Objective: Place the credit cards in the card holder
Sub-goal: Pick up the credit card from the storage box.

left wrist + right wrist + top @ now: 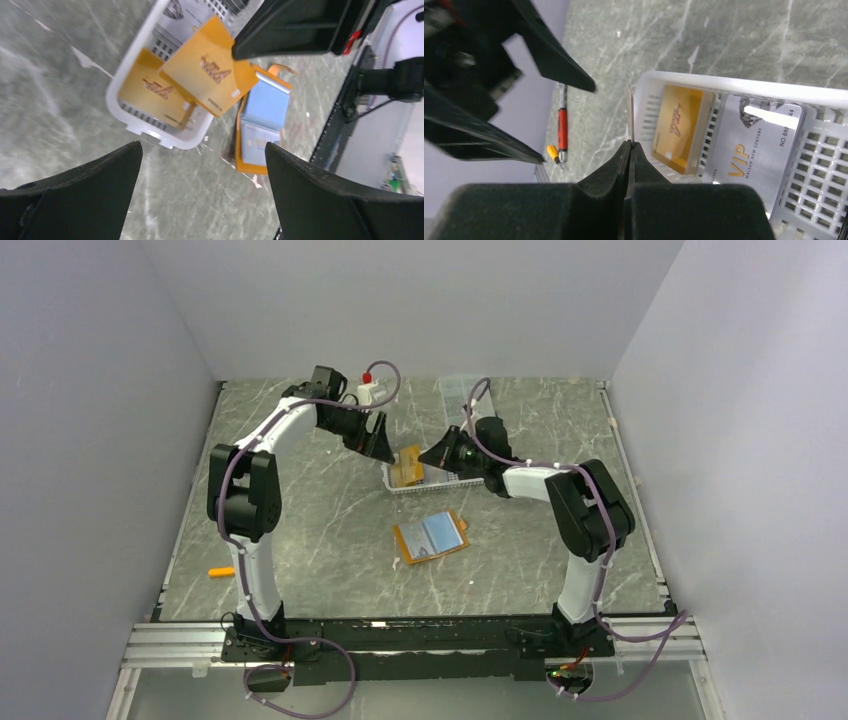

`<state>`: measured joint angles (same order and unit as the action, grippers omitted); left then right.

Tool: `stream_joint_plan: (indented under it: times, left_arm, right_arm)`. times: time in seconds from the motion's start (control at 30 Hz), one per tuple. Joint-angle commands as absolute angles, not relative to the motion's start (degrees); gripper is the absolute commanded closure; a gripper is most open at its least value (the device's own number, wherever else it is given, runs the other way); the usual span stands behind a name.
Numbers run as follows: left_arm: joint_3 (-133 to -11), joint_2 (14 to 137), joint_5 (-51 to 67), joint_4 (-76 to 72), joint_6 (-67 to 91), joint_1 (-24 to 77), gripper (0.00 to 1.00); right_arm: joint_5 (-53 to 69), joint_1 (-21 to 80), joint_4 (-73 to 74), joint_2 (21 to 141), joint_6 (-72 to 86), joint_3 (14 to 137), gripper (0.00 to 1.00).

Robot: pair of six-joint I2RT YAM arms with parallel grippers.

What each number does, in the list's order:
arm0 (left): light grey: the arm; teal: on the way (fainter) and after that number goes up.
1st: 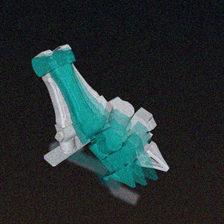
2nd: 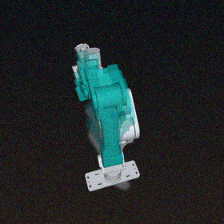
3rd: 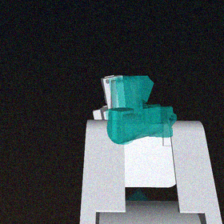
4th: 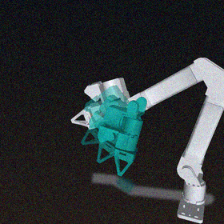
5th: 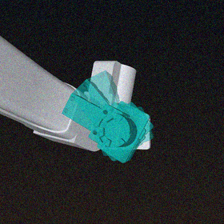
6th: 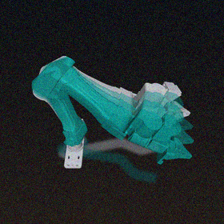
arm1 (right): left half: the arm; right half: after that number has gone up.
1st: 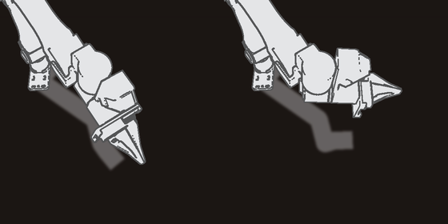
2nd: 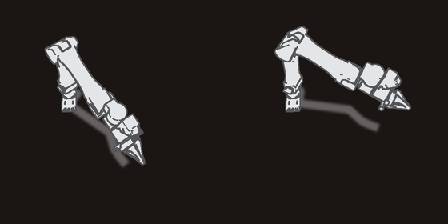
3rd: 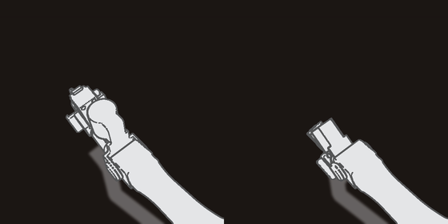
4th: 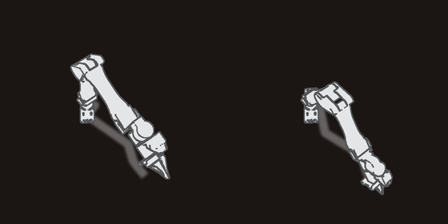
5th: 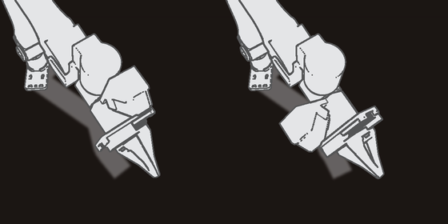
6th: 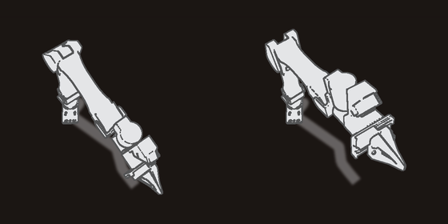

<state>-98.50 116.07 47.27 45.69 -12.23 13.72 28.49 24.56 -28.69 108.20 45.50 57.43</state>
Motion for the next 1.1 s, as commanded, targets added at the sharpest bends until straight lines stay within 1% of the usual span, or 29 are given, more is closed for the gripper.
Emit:
stream_joint_plan:
  times: [0.0, 0.13, 0.3, 0.5, 0.57, 0.73, 0.83, 1.0, 1.03, 1.07]
  left_arm:
    - [-93.6, 112.9, 58.0, 39.4, -6.6, 13.6, 0.01]
    - [-90.9, 113.7, 63.3, 34.5, -2.2, 13.6, 0.01]
    - [-87.1, 111.7, 68.8, 23.9, 6.9, 13.6, 0.01]
    - [-85.3, 110.1, 71.0, 18.0, 11.4, 13.6, 0.02]
    - [-85.0, 110.4, 71.9, 16.8, 12.7, 13.5, 0.04]
    - [-84.0, 110.3, 72.8, 13.2, 15.3, 13.4, 0.14]
    - [-83.9, 110.3, 73.2, 11.5, 16.9, 13.4, 0.24]
    - [-83.6, 110.3, 74.0, 9.0, 19.3, 12.9, 0.45]
    - [-83.5, 110.3, 73.9, 8.7, 19.7, 12.8, 0.53]
    - [-83.5, 110.3, 73.8, 8.6, 20.0, 12.6, 0.71]
  right_arm:
    - [31.1, 23.6, -38.5, 102.9, 49.7, 56.0, 1.00]
    - [31.9, 23.3, -41.2, 101.6, 52.2, 54.6, 1.00]
    - [32.4, 23.2, -42.9, 101.0, 54.6, 54.3, 1.00]
    - [33.0, 23.3, -46.5, 102.0, 58.1, 54.1, 1.00]
    - [33.0, 23.4, -47.0, 102.2, 58.8, 54.1, 1.00]
    - [32.9, 23.6, -47.3, 102.7, 59.4, 54.3, 1.00]
    - [32.9, 23.8, -47.1, 103.0, 59.4, 54.7, 1.00]
    - [33.2, 24.4, -46.9, 103.3, 59.4, 55.0, 1.00]
    - [33.2, 24.5, -47.0, 103.3, 59.4, 54.8, 1.00]
    - [33.2, 24.6, -46.8, 103.2, 59.3, 54.7, 1.00]
